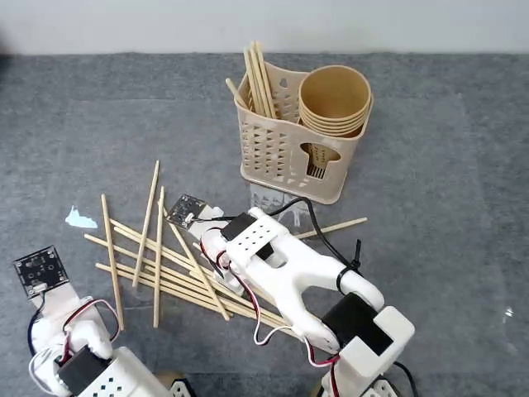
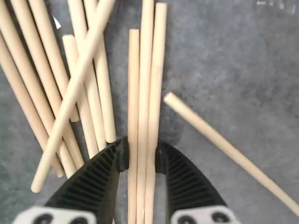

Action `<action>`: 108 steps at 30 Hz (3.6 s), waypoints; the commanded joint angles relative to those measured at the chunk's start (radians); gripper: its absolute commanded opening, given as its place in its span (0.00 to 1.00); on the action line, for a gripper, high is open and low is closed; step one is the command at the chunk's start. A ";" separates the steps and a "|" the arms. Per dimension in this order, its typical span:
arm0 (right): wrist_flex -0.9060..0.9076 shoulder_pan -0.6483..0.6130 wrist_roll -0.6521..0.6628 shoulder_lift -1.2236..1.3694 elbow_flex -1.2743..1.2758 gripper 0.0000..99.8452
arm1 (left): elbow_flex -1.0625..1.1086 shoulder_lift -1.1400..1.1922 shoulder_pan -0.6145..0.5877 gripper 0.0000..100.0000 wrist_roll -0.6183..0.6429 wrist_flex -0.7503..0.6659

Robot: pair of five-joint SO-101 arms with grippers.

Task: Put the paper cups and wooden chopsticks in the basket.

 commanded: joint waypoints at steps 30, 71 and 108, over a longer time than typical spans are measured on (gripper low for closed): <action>0.068 -0.013 0.038 -0.068 0.011 0.09 | -0.007 0.003 0.008 0.02 -0.008 -0.017; 0.177 0.033 0.094 -0.292 -0.028 0.01 | -0.007 0.003 0.008 0.02 -0.008 -0.017; -0.110 0.223 0.081 -0.509 -0.810 0.01 | -0.007 0.003 0.008 0.02 -0.008 -0.017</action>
